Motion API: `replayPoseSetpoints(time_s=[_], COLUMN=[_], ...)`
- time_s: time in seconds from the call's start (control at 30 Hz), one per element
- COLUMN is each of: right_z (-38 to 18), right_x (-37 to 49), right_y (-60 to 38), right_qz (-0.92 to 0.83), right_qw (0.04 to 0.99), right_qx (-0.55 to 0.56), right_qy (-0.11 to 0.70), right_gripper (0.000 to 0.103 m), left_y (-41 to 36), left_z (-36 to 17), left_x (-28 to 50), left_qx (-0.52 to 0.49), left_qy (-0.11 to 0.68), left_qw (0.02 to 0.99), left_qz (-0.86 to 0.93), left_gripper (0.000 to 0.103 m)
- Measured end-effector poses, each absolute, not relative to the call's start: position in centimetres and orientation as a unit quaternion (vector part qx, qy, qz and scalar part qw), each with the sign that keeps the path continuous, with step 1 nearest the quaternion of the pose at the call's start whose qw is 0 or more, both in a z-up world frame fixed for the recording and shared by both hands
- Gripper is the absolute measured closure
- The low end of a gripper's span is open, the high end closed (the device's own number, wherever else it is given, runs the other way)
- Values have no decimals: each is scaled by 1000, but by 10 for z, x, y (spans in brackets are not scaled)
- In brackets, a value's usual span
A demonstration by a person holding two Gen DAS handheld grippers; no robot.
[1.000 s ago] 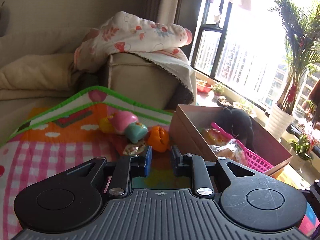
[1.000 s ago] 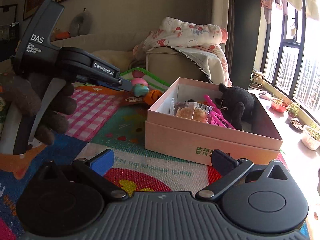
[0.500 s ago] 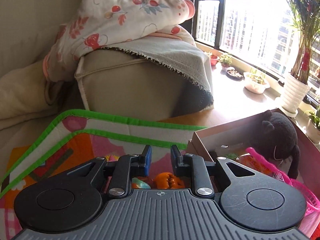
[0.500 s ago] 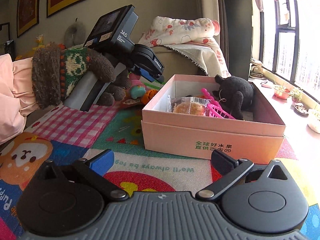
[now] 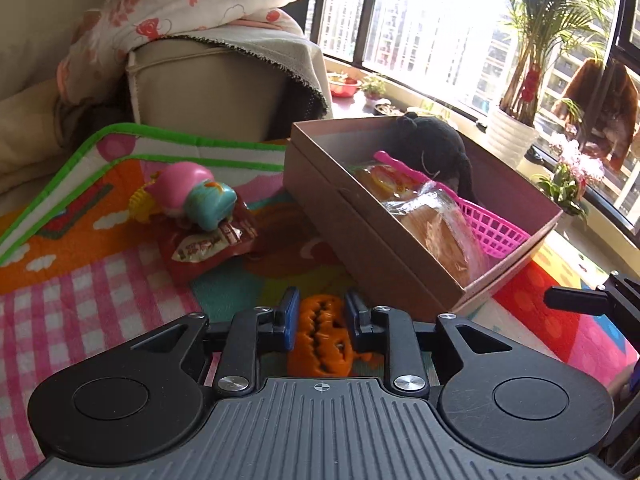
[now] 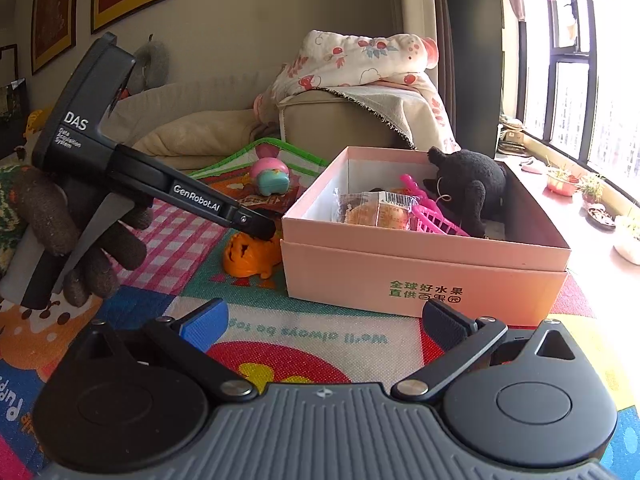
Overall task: Organize objects
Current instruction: 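Grasp the orange pumpkin toy with the left tool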
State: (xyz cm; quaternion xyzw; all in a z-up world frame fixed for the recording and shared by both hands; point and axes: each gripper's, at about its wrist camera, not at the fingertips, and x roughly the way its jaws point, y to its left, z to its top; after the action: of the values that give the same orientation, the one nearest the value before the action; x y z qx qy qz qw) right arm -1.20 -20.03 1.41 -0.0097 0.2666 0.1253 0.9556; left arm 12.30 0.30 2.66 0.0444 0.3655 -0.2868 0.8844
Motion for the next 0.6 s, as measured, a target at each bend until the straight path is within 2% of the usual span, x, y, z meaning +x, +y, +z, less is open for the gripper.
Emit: replayPoseSetpoints(time_s=[0.43, 0.6], right_z=[13, 13], right_x=[-12, -13], right_y=[-200, -199], right_qz=[123, 124], right_qw=[955, 955], right_qx=[-13, -15], right_qy=[270, 270], right_gripper=[0, 0], left_y=[32, 25], left_z=[31, 24], left_x=[87, 83], left_qx=[21, 27], left_qy=[379, 377], left_qw=[876, 876], left_qz=[-296, -300], left_gripper=[75, 71])
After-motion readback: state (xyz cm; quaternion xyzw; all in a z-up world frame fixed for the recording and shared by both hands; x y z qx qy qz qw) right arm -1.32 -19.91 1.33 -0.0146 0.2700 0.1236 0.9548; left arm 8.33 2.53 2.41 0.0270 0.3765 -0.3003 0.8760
